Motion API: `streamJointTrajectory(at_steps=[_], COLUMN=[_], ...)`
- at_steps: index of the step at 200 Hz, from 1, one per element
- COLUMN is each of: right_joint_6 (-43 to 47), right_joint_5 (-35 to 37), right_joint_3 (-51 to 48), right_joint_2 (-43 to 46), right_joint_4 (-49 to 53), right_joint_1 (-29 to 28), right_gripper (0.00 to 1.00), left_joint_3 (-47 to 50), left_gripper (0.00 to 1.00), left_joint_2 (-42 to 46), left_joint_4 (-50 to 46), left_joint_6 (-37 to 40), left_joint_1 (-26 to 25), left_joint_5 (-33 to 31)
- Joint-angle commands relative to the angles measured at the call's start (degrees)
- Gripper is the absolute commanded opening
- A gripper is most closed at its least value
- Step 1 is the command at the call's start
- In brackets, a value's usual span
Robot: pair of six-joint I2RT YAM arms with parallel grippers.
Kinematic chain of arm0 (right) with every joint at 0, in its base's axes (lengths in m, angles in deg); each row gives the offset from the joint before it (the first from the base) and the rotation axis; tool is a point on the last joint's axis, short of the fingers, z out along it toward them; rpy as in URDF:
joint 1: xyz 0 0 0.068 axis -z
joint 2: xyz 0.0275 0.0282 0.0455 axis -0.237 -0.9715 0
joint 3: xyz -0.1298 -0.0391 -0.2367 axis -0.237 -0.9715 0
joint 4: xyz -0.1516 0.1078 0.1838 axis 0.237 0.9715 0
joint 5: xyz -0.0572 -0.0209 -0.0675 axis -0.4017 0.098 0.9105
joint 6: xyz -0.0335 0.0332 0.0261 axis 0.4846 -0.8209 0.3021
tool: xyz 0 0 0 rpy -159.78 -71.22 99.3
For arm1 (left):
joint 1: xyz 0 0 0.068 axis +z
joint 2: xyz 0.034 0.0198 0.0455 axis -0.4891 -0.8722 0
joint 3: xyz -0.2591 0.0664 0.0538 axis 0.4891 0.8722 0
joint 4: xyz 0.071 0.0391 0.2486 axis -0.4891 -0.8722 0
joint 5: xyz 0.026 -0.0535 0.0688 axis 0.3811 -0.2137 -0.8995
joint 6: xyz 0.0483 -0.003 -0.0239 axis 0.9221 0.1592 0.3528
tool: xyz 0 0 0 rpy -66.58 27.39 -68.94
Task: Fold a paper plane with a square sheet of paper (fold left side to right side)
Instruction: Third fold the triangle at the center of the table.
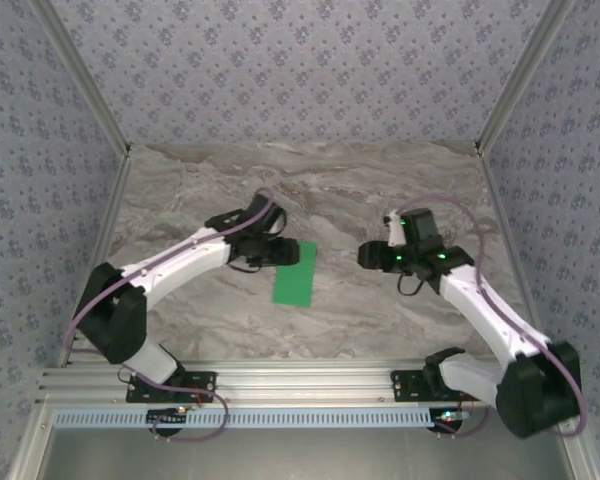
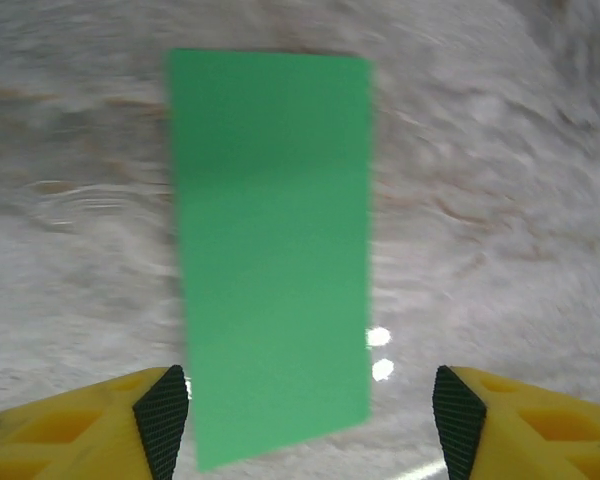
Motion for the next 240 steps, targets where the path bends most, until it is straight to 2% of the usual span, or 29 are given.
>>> streamJointTrajectory(at_steps=[1, 33, 59, 85, 145, 200, 240], right_joint_6=[-3.1, -5.2, -5.7, -5.0, -4.6, -4.3, 2.5], right_joint_5=[-3.7, -4.6, -6.8, -6.3, -6.5, -6.3, 1.9], right_joint_3=[3.2, 6.7, 10.0, 10.2, 8.0, 4.5, 1.0], right_joint_2=[-7.5, -18.1, -23.2, -23.4, -20.5, -16.8, -12.5], right_joint_4=[-9.7, -17.9, -18.8, -17.9, -16.7, -17.5, -17.8], right_joint_1=[-4.9, -8.1, -9.0, -10.3, -11.1, -12.5, -19.2], right_gripper=[0.6, 0.6, 0.57, 0.57, 0.57, 0.58, 0.59], left_joint_3=[9.1, 17.1, 18.5, 19.2, 18.8, 18.9, 19.4], left_gripper=[0.7, 0.7, 0.69, 0.67, 0.64, 0.41, 0.22], left_joint_2=[3.4, 4.0, 1.2, -1.8, -7.3, -9.4, -8.1], left_joint_4=[12.1, 22.8, 25.7, 29.8, 31.9, 33.1, 33.0], left_joint_6=[-2.6, -4.1, -4.1, -5.2, -6.0, -6.3, -7.3], left_joint_1=[4.9, 9.5, 9.8, 9.8, 9.6, 8.7, 8.4], left_joint_5=[9.0, 17.5, 19.2, 21.9, 24.1, 25.2, 24.1])
